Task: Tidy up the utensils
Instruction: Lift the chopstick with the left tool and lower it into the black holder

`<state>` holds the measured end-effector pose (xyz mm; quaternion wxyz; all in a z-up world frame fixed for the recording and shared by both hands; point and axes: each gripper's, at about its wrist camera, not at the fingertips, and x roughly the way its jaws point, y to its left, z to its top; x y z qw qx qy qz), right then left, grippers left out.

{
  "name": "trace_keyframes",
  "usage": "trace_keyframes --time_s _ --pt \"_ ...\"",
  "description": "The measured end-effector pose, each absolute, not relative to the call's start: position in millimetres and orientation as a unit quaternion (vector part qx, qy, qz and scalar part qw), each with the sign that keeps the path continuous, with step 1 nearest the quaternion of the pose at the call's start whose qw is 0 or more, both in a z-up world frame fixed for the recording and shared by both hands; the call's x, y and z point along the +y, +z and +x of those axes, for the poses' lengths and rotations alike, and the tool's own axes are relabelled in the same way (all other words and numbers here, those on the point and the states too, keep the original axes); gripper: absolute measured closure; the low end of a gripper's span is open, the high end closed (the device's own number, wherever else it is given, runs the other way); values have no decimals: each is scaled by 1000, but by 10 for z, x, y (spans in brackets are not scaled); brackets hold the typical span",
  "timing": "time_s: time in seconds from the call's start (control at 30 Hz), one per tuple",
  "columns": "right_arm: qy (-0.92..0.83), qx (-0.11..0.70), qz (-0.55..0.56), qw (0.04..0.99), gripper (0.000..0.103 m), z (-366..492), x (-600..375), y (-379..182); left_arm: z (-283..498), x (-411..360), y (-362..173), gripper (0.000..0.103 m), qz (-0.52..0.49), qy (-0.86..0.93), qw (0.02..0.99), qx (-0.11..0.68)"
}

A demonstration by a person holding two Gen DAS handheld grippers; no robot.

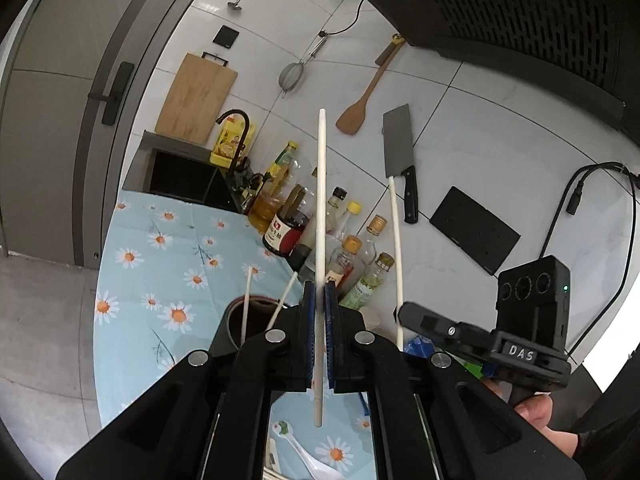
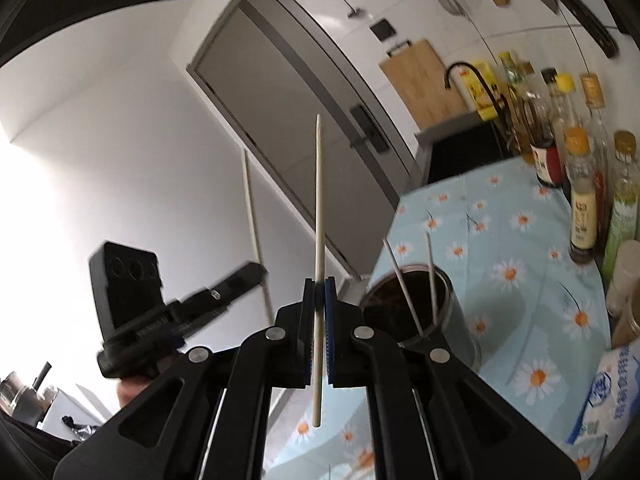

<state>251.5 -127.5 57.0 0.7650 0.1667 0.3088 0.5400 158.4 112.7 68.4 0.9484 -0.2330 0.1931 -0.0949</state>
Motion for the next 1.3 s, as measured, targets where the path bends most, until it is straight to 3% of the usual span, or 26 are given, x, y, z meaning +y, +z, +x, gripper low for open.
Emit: trace_keyframes --time_s 0.27,0.57,0.93,1.3 --pt "525 231 169 802 97 2569 -1118 689 1789 1258 695 100 -233 -100 956 149" --pt "485 212 177 830 97 2901 -971 456 2015 1381 610 99 -249 -83 959 107" --pt "456 167 131 864 98 2925 -788 167 2191 1329 274 99 -227 -55 963 133" --pt "440 177 93 876 97 2891 -660 -139 2220 1095 -3 99 -177 -41 972 151"
